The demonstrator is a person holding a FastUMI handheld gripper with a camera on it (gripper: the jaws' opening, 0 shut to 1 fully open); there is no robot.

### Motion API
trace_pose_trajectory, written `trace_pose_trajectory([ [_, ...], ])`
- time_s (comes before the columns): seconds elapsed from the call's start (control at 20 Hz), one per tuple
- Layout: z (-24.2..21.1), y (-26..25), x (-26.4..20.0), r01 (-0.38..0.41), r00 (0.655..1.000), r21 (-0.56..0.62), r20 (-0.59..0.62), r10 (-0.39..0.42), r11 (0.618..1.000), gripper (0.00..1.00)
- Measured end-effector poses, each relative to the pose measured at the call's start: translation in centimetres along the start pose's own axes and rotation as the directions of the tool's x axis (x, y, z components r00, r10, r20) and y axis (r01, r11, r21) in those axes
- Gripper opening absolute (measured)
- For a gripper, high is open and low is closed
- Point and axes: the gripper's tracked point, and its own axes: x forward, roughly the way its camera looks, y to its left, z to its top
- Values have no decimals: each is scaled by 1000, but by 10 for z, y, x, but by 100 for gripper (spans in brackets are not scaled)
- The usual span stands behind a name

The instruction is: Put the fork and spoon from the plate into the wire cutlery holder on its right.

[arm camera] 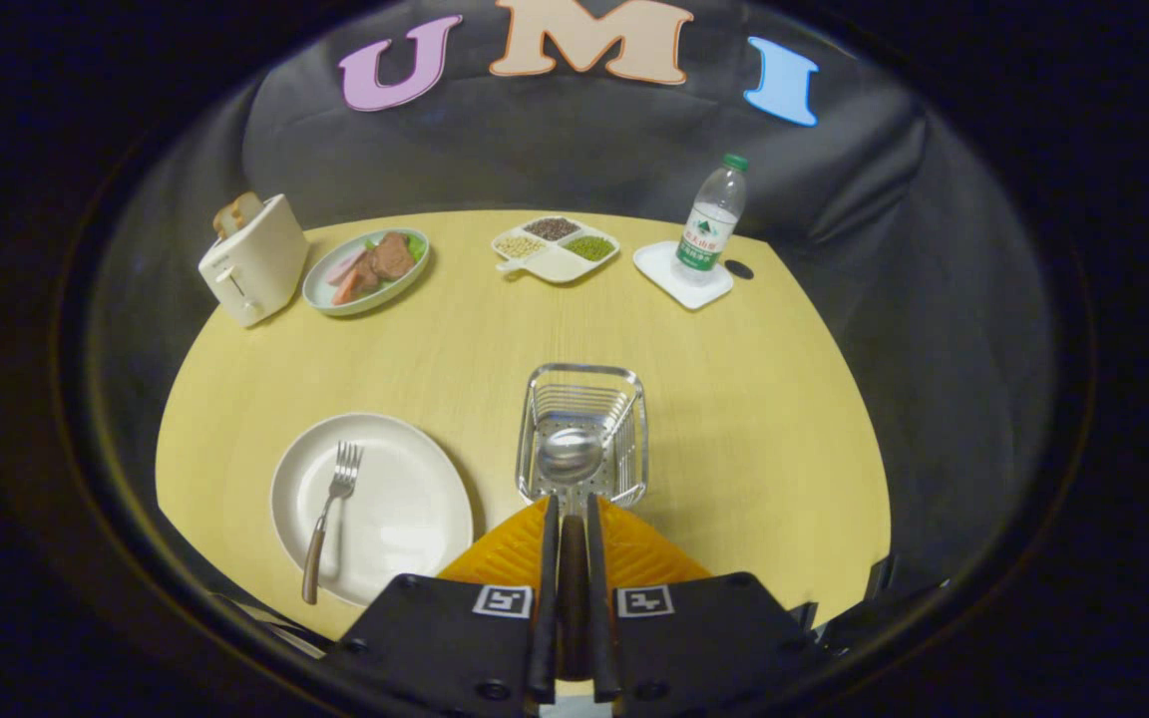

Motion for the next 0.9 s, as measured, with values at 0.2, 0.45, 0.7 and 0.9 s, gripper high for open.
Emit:
trace_pose_trajectory([
  [0.2, 8, -1, -1, 7, 1000, -9, 27, -7, 1000, 29],
  [0.45, 20, 8, -6, -22, 996, -3, 90, 22, 1000, 55],
  [0.7, 50, 26, -21, -40, 965, -7, 259, 40, 999, 87],
  [0.9, 65, 52, -38, -77, 923, -20, 378, 79, 997, 99],
])
